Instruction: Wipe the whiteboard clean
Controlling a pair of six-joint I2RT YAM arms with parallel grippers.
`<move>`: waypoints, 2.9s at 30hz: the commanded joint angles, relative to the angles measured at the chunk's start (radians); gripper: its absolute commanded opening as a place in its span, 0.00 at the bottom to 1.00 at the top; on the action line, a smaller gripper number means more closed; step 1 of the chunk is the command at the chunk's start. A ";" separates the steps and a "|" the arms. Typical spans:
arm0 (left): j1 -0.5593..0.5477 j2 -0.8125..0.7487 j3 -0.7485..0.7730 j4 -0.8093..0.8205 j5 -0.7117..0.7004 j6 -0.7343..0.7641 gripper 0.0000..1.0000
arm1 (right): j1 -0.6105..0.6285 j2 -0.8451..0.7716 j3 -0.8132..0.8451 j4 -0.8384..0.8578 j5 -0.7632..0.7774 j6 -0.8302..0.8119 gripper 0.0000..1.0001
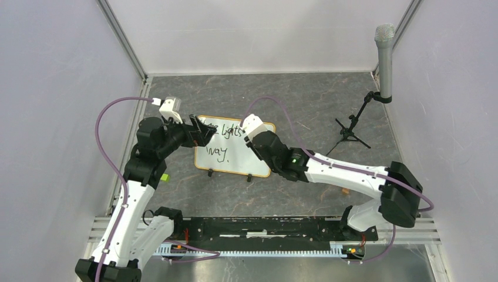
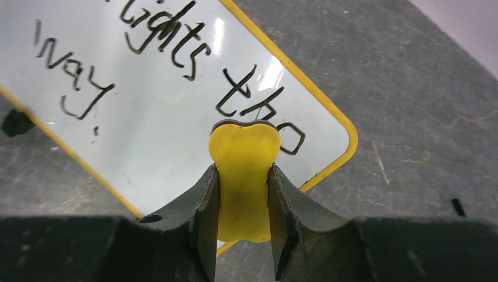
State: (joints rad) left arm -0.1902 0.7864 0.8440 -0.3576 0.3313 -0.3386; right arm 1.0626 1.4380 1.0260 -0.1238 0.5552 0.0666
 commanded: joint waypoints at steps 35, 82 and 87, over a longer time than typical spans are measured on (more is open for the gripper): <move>0.168 0.595 0.457 -0.153 -0.037 -0.153 1.00 | -0.098 0.082 0.027 0.150 -0.074 -0.165 0.57; 0.164 0.695 0.354 -0.095 0.079 -0.111 0.63 | 0.018 0.274 0.175 0.205 0.008 -0.155 0.37; 0.165 0.694 0.351 -0.092 0.075 -0.109 0.63 | 0.027 0.355 0.285 0.206 0.011 -0.131 0.37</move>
State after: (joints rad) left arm -0.0147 1.4796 1.1988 -0.4770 0.3752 -0.4408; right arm 1.0805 1.7542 1.2076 0.0372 0.5659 -0.0986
